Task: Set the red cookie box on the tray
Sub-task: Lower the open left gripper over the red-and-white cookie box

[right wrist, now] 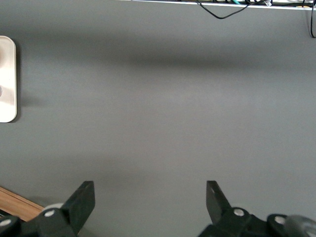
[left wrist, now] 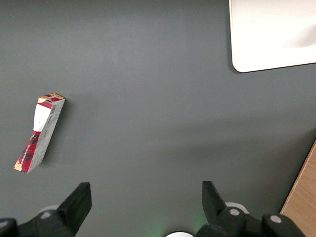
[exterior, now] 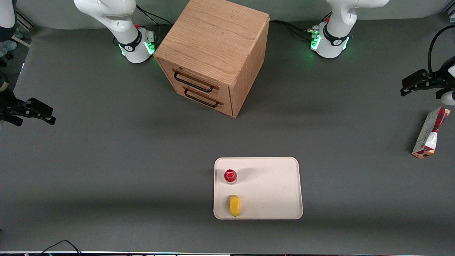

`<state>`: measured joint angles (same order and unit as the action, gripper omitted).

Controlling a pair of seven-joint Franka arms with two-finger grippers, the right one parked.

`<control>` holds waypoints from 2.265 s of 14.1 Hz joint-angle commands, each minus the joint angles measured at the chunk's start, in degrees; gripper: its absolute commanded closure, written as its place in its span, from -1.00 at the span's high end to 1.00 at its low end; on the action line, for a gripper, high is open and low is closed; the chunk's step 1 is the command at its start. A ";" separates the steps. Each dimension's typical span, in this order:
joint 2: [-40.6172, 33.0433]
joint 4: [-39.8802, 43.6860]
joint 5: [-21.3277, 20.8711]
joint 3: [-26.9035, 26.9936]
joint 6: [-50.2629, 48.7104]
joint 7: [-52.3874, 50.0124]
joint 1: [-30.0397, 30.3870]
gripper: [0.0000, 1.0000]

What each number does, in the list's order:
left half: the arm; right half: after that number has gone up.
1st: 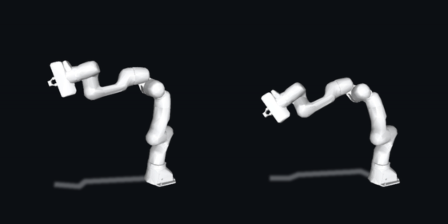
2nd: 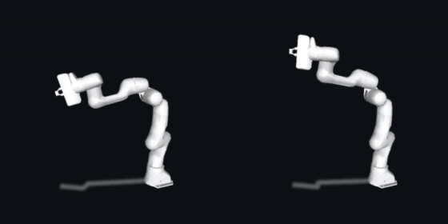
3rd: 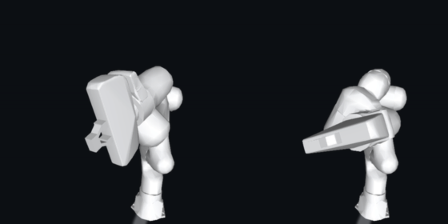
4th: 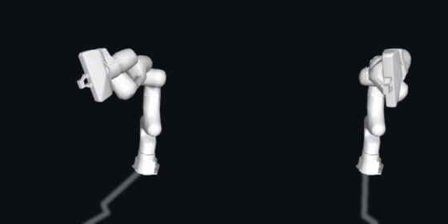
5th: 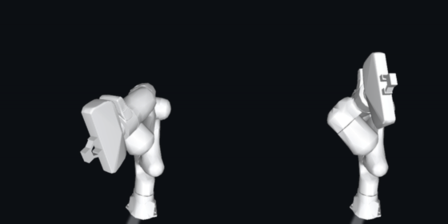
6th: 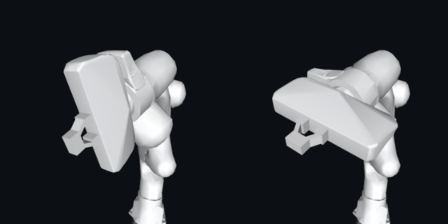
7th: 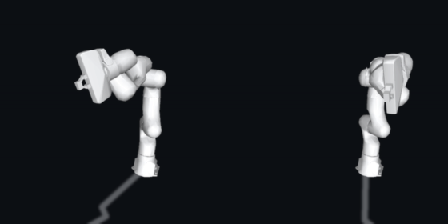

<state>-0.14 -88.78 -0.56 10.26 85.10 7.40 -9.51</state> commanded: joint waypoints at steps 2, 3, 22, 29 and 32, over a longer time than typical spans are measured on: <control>0.93 0.98 1.26 -0.07 0.59 -0.20 1.42 1.00; 1.71 0.98 0.92 0.54 1.21 0.42 1.60 1.00; 24.30 -18.70 13.72 24.28 42.76 65.08 10.12 1.00; 32.21 -23.89 28.76 24.63 56.39 80.75 12.76 1.00; 33.71 -24.07 31.66 24.54 57.20 82.42 12.67 1.00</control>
<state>33.47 -112.06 28.55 34.37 141.03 87.18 3.87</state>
